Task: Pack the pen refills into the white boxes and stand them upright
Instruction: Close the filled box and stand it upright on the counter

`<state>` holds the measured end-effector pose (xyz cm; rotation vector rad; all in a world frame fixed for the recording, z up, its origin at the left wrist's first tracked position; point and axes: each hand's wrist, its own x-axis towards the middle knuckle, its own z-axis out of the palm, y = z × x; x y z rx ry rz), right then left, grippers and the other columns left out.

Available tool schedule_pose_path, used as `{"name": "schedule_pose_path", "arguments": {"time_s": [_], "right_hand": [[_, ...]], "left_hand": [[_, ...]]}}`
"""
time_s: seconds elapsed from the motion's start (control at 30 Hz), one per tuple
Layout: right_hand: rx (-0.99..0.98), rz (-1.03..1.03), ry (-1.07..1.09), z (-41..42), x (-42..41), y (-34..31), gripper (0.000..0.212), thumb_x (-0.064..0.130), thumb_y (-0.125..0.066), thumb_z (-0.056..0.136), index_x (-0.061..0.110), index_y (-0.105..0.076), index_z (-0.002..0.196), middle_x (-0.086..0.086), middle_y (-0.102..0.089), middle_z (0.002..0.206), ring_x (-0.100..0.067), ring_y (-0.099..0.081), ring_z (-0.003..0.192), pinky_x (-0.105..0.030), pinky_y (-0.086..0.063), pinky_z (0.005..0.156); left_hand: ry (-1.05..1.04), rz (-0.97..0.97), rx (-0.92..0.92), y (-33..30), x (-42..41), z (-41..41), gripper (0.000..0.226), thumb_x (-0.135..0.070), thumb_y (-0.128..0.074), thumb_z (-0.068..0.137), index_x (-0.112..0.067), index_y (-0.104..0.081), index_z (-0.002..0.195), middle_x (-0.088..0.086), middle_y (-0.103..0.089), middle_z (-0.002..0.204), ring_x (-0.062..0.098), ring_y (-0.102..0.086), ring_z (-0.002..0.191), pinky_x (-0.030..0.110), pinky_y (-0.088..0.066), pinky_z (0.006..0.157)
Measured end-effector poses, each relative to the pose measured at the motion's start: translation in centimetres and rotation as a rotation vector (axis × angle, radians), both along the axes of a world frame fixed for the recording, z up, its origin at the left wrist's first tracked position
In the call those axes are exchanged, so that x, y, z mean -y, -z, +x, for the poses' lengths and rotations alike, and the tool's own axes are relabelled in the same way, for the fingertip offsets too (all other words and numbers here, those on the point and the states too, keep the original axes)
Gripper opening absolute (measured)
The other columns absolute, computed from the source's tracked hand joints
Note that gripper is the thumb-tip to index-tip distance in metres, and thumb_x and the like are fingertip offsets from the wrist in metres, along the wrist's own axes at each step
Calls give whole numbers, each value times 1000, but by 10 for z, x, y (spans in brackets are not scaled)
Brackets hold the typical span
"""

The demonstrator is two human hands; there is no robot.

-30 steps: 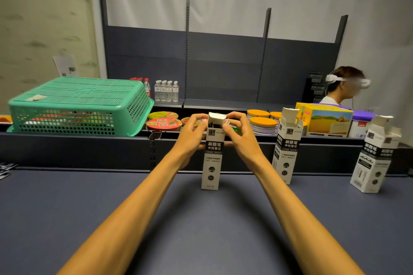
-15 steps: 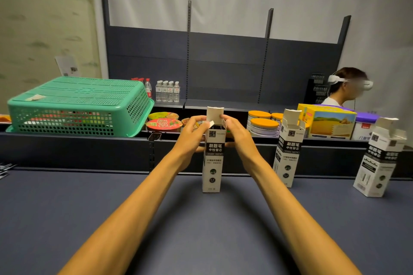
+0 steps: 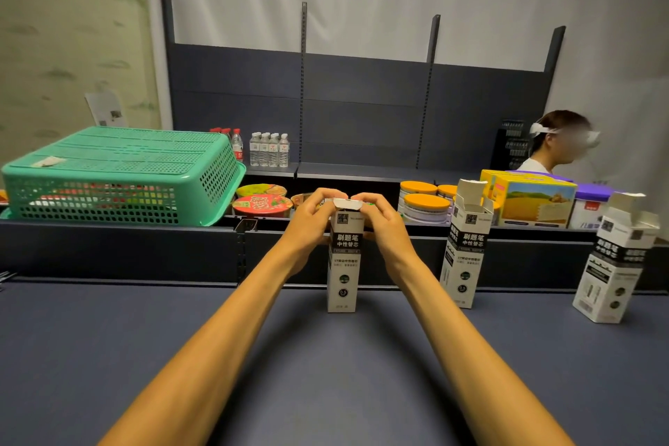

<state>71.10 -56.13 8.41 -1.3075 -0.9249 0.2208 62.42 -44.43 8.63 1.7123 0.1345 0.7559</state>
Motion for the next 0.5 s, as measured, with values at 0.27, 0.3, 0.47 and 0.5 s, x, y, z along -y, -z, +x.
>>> {"name": "schedule_pose_path", "arguments": {"time_s": [0.27, 0.3, 0.47, 0.5], "right_hand": [[66, 13, 19, 2, 1, 3, 23, 32, -57, 95, 17, -59, 111, -1, -70, 101, -10, -68, 91, -19, -53, 65], [69, 15, 16, 2, 1, 3, 22, 31, -57, 95, 17, -59, 112, -2, -70, 102, -11, -68, 92, -20, -54, 65], [106, 22, -6, 4, 3, 4, 20, 26, -54, 97, 14, -59, 113, -4, -69, 106, -11, -68, 95, -21, -55, 67], [111, 24, -7, 4, 3, 4, 20, 25, -54, 97, 14, -59, 113, -4, -68, 107, -11, -67, 95, -22, -55, 68]], "left_hand": [[33, 7, -15, 2, -3, -1, 18, -30, -44, 100, -25, -58, 111, 7, -63, 110, 22, -64, 101, 34, -57, 75], [37, 5, -16, 2, -2, -2, 19, -30, -44, 100, -25, -58, 111, 8, -63, 109, 22, -64, 101, 33, -57, 75], [63, -41, -9, 0, 1, -4, 27, -38, -43, 98, -22, -61, 110, 7, -63, 110, 22, -62, 104, 39, -55, 83], [63, -36, -4, 0, 2, -4, 28, -40, -44, 97, -22, -61, 111, 7, -63, 111, 22, -62, 104, 41, -55, 84]]}}
